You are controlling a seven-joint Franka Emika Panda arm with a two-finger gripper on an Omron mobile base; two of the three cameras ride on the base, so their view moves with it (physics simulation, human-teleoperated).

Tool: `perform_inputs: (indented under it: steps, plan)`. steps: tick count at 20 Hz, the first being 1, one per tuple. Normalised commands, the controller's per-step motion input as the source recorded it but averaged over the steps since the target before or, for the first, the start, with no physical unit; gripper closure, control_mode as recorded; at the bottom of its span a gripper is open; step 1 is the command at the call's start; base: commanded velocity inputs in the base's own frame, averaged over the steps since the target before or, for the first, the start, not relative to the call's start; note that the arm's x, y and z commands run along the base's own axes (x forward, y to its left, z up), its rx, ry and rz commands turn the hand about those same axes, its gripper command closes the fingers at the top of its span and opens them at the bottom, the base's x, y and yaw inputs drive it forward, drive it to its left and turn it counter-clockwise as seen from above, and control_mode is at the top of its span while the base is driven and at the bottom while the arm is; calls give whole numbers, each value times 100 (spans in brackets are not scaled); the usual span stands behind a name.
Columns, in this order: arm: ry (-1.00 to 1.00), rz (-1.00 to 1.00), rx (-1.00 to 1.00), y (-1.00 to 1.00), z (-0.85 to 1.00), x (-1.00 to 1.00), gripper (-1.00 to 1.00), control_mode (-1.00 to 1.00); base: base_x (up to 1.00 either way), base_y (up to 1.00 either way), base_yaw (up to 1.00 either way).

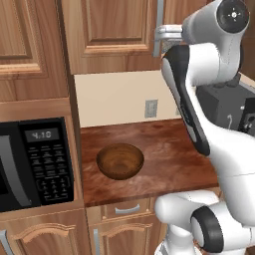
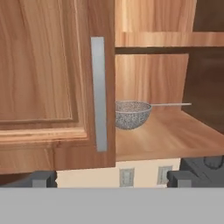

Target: Open the cabinet and setup a tea strainer by placing it in the bowl upright.

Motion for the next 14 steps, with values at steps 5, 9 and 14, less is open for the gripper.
perform_inputs:
  steps: [5, 9, 14]
  plan:
    - [0, -4, -6, 32, 0, 24, -100, -100, 0, 0, 0]
    - [1, -2, 4, -1, 0, 20, -100, -100, 0, 0, 0]
    - [20, 0, 1, 0, 0, 36, -100, -100, 0, 0, 0]
